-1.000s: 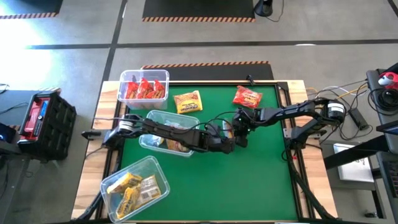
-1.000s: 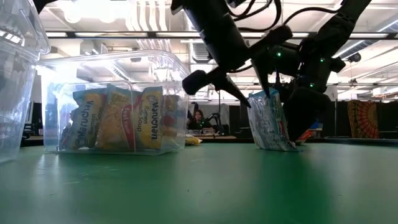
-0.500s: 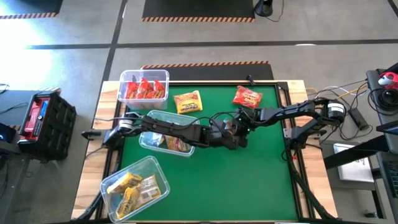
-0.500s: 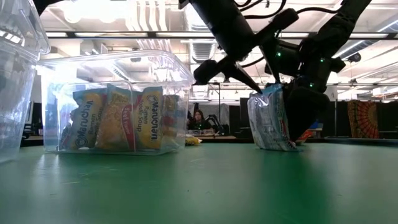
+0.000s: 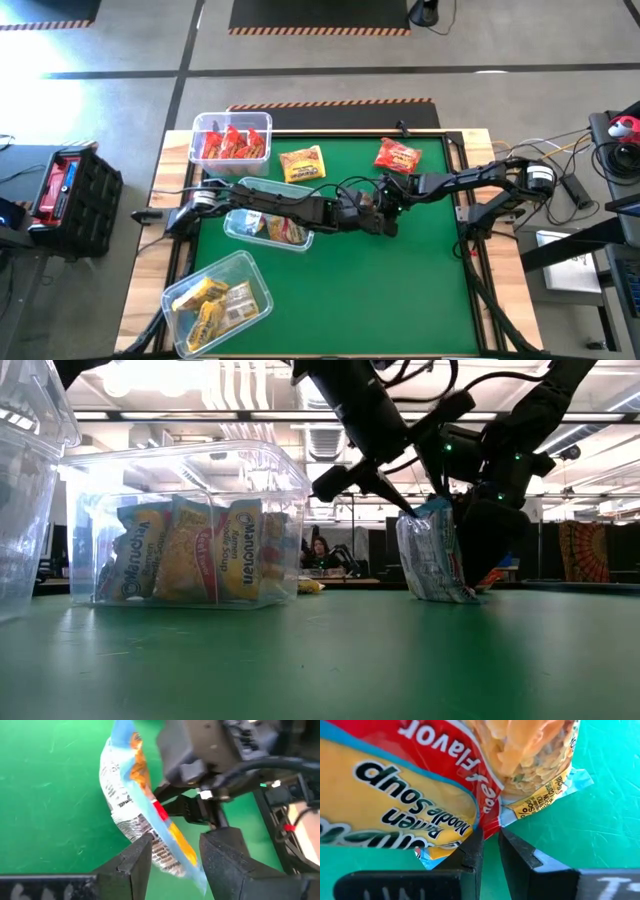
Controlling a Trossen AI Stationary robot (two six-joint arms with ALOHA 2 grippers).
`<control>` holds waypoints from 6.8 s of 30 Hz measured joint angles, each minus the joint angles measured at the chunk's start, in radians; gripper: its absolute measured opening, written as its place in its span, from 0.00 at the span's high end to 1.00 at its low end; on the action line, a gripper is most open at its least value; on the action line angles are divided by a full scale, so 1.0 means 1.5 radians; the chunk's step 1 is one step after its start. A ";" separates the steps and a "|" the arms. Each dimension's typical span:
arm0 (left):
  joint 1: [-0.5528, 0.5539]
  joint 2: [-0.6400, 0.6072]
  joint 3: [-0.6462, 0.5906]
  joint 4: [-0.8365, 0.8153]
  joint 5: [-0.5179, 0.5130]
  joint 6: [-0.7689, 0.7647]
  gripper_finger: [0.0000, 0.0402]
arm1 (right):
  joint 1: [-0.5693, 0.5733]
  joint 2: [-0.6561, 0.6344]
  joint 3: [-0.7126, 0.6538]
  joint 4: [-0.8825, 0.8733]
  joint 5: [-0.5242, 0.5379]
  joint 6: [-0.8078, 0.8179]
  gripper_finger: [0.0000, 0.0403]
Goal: Sort Maruchan noodles
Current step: Put the blue noodle pack into the middle transparent bin, then adjust the middle transparent bin
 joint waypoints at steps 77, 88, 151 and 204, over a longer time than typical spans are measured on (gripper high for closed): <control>0.016 0.066 0.048 -0.071 -0.036 -0.061 0.60 | 0.002 0.001 -0.001 0.035 -0.016 -0.087 0.87; 0.015 0.063 0.049 -0.072 -0.022 -0.051 0.76 | 0.000 -0.030 -0.001 0.018 -0.011 -0.075 0.86; -0.050 -0.426 -0.133 -0.597 0.177 0.578 0.76 | -0.095 -0.187 0.000 -0.091 0.125 0.106 0.70; -0.009 -0.514 -0.381 -0.095 0.274 0.927 0.55 | -0.095 -0.187 0.000 0.053 0.129 0.398 0.66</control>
